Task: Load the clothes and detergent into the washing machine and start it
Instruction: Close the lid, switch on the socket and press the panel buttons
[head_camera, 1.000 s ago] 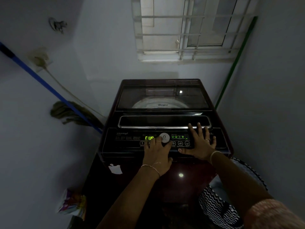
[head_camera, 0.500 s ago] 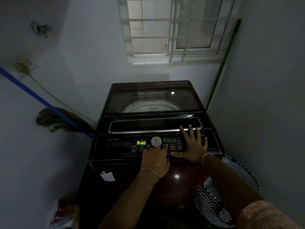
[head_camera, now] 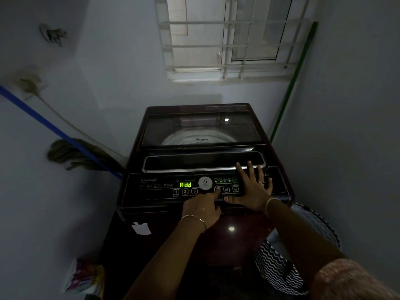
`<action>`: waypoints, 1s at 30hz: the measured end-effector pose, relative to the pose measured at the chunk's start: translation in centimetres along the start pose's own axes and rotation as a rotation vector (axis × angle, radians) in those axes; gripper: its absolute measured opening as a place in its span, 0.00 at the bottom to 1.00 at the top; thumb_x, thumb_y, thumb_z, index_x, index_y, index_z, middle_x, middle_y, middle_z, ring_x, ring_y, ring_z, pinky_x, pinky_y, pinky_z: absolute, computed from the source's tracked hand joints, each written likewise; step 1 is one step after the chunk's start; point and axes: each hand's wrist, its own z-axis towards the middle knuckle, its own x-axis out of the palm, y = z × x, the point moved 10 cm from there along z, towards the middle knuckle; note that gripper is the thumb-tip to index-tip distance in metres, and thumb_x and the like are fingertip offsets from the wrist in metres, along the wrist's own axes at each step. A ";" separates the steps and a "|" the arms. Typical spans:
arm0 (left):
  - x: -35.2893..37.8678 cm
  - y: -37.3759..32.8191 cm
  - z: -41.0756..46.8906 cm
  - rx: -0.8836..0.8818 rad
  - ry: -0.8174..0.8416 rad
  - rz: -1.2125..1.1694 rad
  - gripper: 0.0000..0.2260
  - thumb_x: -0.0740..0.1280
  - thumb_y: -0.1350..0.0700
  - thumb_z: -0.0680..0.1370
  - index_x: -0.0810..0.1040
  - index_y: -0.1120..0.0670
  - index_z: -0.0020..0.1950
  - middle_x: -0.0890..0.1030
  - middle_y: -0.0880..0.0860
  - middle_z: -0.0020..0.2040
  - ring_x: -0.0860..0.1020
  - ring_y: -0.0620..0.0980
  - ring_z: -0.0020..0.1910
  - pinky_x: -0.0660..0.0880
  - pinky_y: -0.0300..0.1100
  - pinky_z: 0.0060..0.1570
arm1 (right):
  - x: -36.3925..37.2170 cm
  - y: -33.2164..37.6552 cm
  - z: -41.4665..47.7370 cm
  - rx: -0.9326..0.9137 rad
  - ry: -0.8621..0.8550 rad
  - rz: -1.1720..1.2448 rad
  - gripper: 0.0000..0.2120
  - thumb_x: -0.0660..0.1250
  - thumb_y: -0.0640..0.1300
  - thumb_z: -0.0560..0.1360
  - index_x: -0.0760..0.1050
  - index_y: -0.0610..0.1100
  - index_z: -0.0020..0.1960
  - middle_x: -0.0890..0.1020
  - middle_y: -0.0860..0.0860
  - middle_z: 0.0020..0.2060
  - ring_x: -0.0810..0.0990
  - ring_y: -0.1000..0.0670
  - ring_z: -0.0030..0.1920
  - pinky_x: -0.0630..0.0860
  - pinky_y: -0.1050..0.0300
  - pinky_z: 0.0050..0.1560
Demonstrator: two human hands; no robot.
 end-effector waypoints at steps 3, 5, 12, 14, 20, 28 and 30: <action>0.3 0.1 -0.1 -0.002 0.005 0.003 0.27 0.60 0.47 0.78 0.56 0.38 0.75 0.81 0.53 0.58 0.78 0.53 0.57 0.75 0.44 0.54 | 0.0 0.0 -0.1 0.000 -0.001 0.007 0.58 0.67 0.74 0.60 0.32 0.63 0.74 0.29 0.52 0.74 0.28 0.43 0.74 0.35 0.33 0.70; 0.5 0.1 -0.2 -0.005 0.005 0.009 0.27 0.60 0.47 0.78 0.55 0.38 0.76 0.80 0.54 0.59 0.77 0.54 0.59 0.74 0.45 0.55 | -0.1 0.0 0.0 0.000 0.002 0.008 0.58 0.67 0.74 0.60 0.32 0.63 0.74 0.29 0.52 0.74 0.28 0.43 0.74 0.35 0.33 0.70; 0.6 0.2 -0.2 0.010 -0.018 0.000 0.27 0.60 0.47 0.78 0.55 0.38 0.76 0.81 0.52 0.57 0.78 0.52 0.58 0.74 0.42 0.53 | -0.1 0.0 0.0 0.005 0.000 0.006 0.58 0.67 0.74 0.60 0.32 0.63 0.74 0.30 0.52 0.75 0.28 0.43 0.74 0.35 0.33 0.70; 0.4 0.1 -0.4 0.026 -0.046 0.003 0.27 0.60 0.47 0.78 0.55 0.38 0.75 0.82 0.52 0.55 0.79 0.52 0.56 0.74 0.42 0.52 | 0.0 -0.1 0.1 0.005 -0.005 0.003 0.58 0.67 0.75 0.59 0.32 0.63 0.74 0.30 0.52 0.75 0.28 0.43 0.74 0.36 0.32 0.70; -0.3 0.2 -0.6 0.055 -0.102 0.009 0.24 0.58 0.48 0.79 0.57 0.37 0.75 0.81 0.52 0.54 0.79 0.51 0.55 0.73 0.41 0.52 | 0.0 -0.1 0.1 0.009 -0.010 0.001 0.58 0.67 0.75 0.59 0.32 0.63 0.74 0.30 0.52 0.75 0.28 0.43 0.74 0.36 0.33 0.70; -0.1 0.5 0.1 0.095 -0.083 -0.013 0.23 0.59 0.48 0.79 0.60 0.38 0.74 0.81 0.51 0.56 0.79 0.50 0.55 0.74 0.43 0.53 | 0.0 -0.2 0.2 0.008 -0.013 0.009 0.58 0.67 0.75 0.59 0.32 0.64 0.74 0.30 0.53 0.75 0.28 0.43 0.74 0.35 0.33 0.70; -0.1 0.7 0.2 0.106 -0.071 -0.030 0.23 0.59 0.49 0.79 0.60 0.37 0.74 0.82 0.50 0.54 0.79 0.50 0.53 0.75 0.43 0.52 | 0.0 -0.2 0.1 0.009 -0.013 0.004 0.58 0.67 0.75 0.59 0.32 0.64 0.74 0.30 0.53 0.75 0.28 0.43 0.74 0.35 0.33 0.70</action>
